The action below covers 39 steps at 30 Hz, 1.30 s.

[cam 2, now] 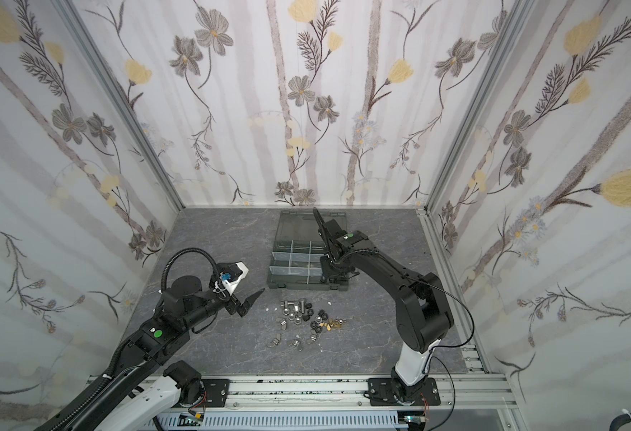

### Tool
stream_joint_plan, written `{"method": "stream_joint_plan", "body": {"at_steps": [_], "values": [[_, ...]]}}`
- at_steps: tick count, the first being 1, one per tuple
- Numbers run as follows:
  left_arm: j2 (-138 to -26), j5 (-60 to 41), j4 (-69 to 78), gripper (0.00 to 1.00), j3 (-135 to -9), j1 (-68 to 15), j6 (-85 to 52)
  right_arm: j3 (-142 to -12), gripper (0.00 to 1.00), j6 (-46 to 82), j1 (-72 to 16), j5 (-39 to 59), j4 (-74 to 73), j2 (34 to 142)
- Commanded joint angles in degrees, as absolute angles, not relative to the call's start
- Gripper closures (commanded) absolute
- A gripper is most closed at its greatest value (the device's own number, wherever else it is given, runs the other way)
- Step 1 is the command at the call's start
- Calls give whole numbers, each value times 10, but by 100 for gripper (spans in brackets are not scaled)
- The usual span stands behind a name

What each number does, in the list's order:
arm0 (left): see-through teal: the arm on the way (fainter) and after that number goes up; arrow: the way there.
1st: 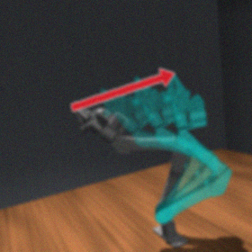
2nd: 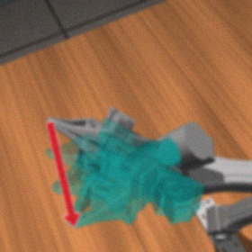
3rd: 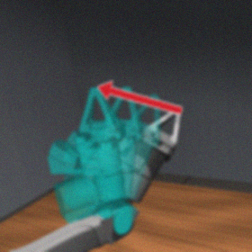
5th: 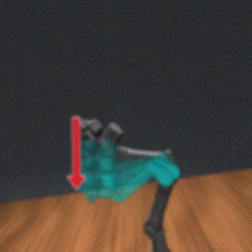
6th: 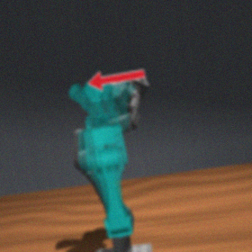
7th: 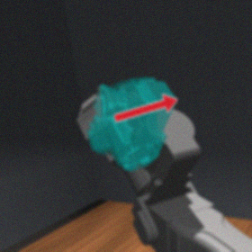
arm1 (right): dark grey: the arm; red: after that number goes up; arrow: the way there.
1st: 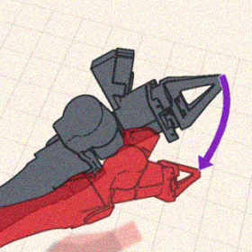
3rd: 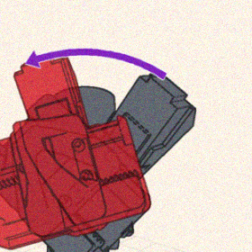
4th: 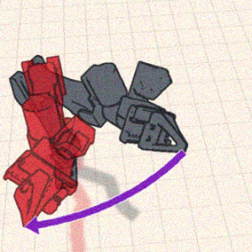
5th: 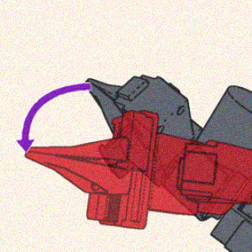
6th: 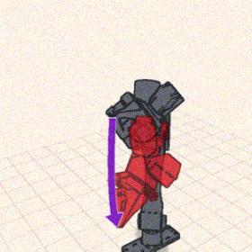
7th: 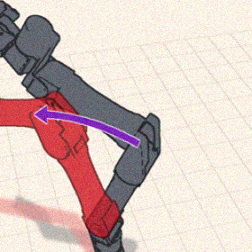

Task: Sort the screws and nuts into containers
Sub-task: 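Carry the brass wing nut into an organizer compartment and release it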

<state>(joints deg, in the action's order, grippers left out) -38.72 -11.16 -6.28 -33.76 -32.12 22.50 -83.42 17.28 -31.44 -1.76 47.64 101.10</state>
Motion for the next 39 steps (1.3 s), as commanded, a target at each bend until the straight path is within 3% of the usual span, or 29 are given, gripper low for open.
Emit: {"method": "stream_joint_plan", "body": {"at_steps": [1, 11, 27, 30, 36, 39], "values": [[-388, -113, -52, 0, -341, -321, 232, -883, 85, 146, -292, -44, 503, 1033], [-395, -113, -60, 0, -349, -321, 231, -965, 84, 102, -264, -55, 500, 1123], [-397, -109, -57, 0, -350, -321, 228, -914, 81, 88, -244, -44, 447, 1171], [-398, -108, -57, 0, -349, -320, 229, -912, 78, 85, -242, -45, 446, 1173], [-399, -109, -57, 0, -350, -321, 228, -912, 58, 79, -242, -37, 447, 1157], [-401, -110, -57, 0, -351, -321, 227, -907, 57, 78, -244, -30, 448, 1136]]}}
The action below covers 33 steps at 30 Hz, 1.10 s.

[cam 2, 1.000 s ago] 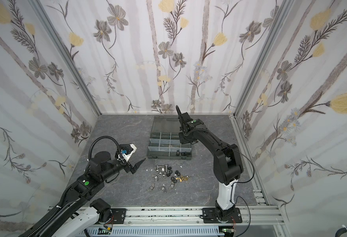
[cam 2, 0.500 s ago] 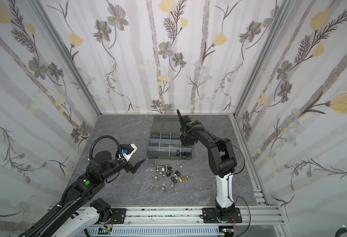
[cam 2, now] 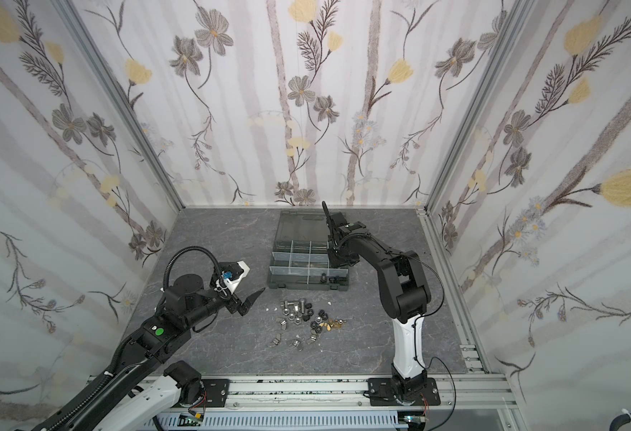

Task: Sort the screws and nuts into containers
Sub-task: 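Carry the brass wing nut into an organizer compartment and release it, then return the right gripper to the pile and grasp another brass wing nut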

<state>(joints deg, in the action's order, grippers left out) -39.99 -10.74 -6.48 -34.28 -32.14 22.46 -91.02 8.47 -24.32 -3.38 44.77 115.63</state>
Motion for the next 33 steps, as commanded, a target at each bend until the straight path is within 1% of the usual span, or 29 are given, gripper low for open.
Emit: {"method": "stream_joint_plan", "body": {"at_steps": [1, 6, 10, 13, 17, 19, 22, 24, 25, 26, 29, 33], "values": [[-402, -110, -57, 0, -353, -321, 226, -903, 57, 77, -244, -28, 447, 1123], [-402, -114, -54, 0, -353, -320, 224, -850, 53, 76, -244, -11, 421, 1023], [-403, -116, -55, 0, -357, -320, 223, -767, 51, 95, -245, 19, 415, 928], [-404, -115, -54, 0, -357, -321, 226, -686, 50, 157, -245, 30, 405, 847], [-406, -119, -54, 0, -360, -321, 226, -579, 52, 271, -247, 36, 384, 752], [-408, -121, -54, 0, -363, -321, 226, -538, 53, 306, -252, 35, 384, 717], [-414, -126, -51, 0, -364, -322, 224, -489, 53, 355, -273, 25, 391, 680], [-415, -131, -47, 0, -363, -323, 221, -454, 52, 392, -284, 40, 384, 666], [-416, -132, -46, 0, -361, -324, 218, -437, 49, 412, -289, 56, 373, 663], [-415, -132, -45, 0, -359, -325, 217, -409, 46, 431, -295, 74, 359, 663], [-415, -132, -45, 0, -360, -325, 218, -380, 44, 474, -313, 93, 324, 672], [-415, -132, -43, 0, -360, -326, 221, -380, 40, 490, -325, 102, 305, 706]]}}
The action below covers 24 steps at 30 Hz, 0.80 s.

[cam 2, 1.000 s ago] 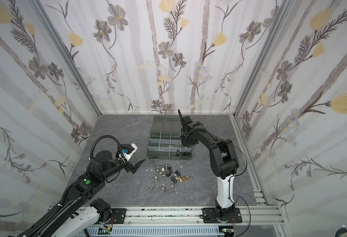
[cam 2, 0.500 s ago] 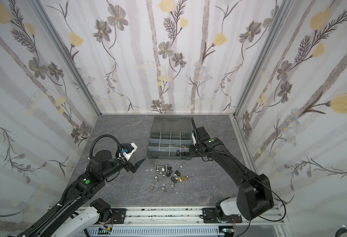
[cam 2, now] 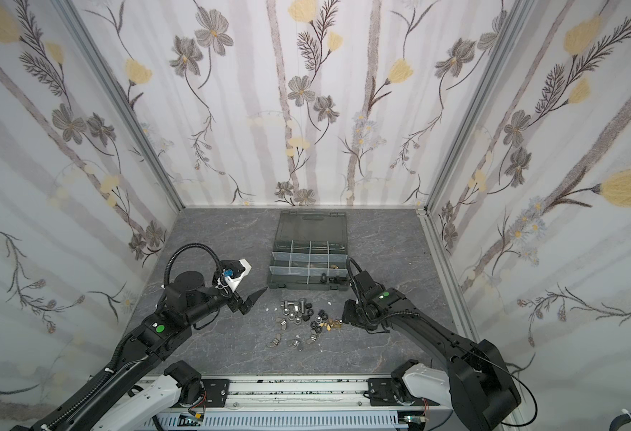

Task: Sort the screws and nuts into containers
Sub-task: 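Return the right gripper to the pile and grasp another brass wing nut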

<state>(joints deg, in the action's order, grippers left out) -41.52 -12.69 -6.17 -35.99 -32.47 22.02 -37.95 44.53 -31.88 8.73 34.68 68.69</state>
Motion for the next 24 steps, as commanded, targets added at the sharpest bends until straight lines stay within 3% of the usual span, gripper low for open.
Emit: {"method": "stream_joint_plan", "body": {"at_steps": [1, 16, 24], "values": [[-414, -131, -42, 0, -359, -326, 221, -384, 39, 490, -329, 104, 300, 717], [-405, -120, -45, 0, -349, -328, 226, -422, 42, 429, -349, 37, 348, 812], [-405, -115, -45, 0, -348, -328, 228, -424, 43, 421, -361, 55, 319, 845]]}}
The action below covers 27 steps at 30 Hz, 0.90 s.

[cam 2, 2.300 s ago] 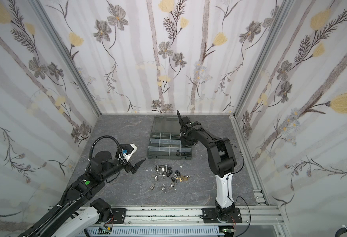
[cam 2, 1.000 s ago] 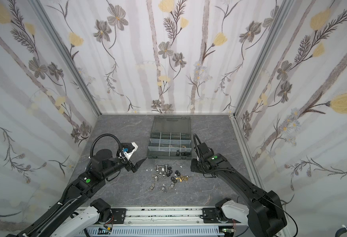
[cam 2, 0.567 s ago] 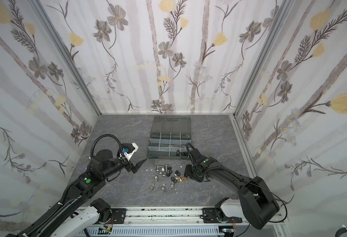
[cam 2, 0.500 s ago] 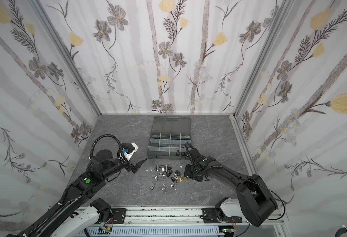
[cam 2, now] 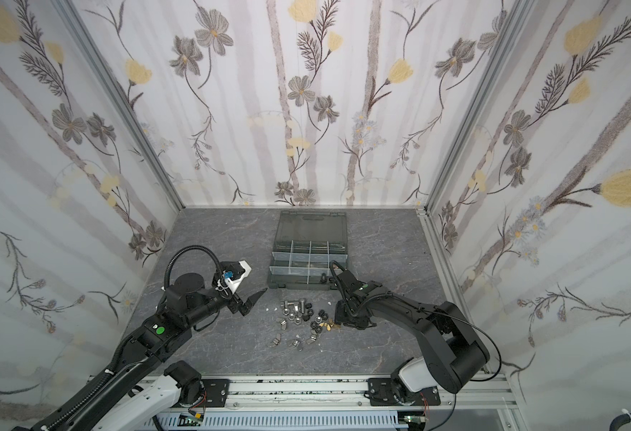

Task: Sort the screws and nuts into containers
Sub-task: 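Return the right gripper to the pile and grasp another brass wing nut, then carry the brass wing nut to the organizer compartment with the right gripper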

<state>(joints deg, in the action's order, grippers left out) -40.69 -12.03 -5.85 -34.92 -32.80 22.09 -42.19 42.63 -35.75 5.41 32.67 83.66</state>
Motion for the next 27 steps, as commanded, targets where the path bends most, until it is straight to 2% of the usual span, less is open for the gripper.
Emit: {"method": "stream_joint_plan", "body": {"at_steps": [1, 5, 14, 21, 27], "values": [[-406, -116, -45, 0, -348, -327, 228, -425, 43, 419, -363, 56, 319, 849], [-404, -115, -46, 0, -346, -328, 228, -427, 43, 414, -371, 57, 322, 863], [-401, -113, -46, 0, -345, -328, 229, -426, 59, 418, -378, 72, 319, 862], [-396, -113, -45, 0, -343, -327, 228, -427, 60, 419, -391, 92, 316, 864], [-391, -110, -48, 0, -342, -327, 228, -428, 67, 412, -396, 74, 334, 884]]}}
